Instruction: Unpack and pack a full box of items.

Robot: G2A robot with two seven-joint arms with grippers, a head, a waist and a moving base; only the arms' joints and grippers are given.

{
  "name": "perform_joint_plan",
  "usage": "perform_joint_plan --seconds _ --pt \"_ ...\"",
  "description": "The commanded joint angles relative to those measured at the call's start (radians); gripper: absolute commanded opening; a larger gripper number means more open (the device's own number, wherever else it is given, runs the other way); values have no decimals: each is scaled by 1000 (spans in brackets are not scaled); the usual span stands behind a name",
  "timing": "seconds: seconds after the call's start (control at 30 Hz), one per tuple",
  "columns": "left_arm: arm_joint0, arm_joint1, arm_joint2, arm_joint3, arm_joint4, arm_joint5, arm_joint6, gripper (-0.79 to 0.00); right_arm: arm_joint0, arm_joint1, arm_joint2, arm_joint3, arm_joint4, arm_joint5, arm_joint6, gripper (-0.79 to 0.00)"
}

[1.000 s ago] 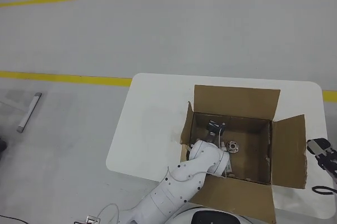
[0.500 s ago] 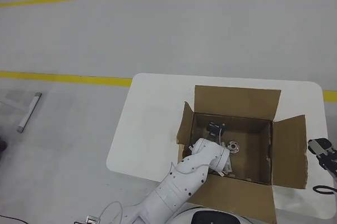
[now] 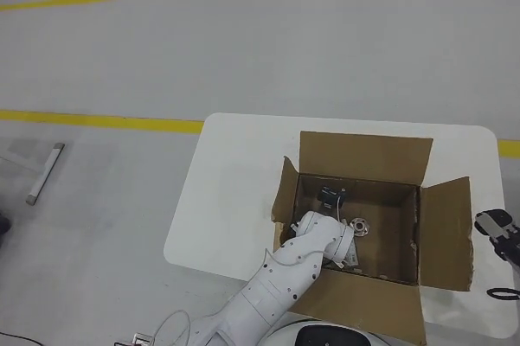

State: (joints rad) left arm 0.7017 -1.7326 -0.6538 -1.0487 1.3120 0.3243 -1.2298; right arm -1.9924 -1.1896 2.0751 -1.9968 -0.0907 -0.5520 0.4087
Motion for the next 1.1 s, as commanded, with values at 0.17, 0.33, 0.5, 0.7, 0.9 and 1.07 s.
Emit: perform_joint_plan --seconds 0.17,0.33,0.5,0.7,0.9,1.07 --pt "18 1 -14 -56 43 -9 -27 -785 2 7 12 -17 32 58 97 -77" --pt "40 6 -25 -120 90 -27 -55 -785 11 15 2 -29 -22 111 183 -185" --pt "78 16 -49 -199 127 -46 -84 -785 29 20 -21 -21 -66 145 212 -671" --pt "138 34 -103 -362 169 -75 -127 -785 40 21 -25 -7 -38 148 203 -785" --pt "186 50 -155 -562 196 -142 -201 -785 60 24 -19 17 12 140 209 -785" --pt "219 57 -196 -736 198 -169 -180 -785 69 27 -18 29 4 143 210 -785"
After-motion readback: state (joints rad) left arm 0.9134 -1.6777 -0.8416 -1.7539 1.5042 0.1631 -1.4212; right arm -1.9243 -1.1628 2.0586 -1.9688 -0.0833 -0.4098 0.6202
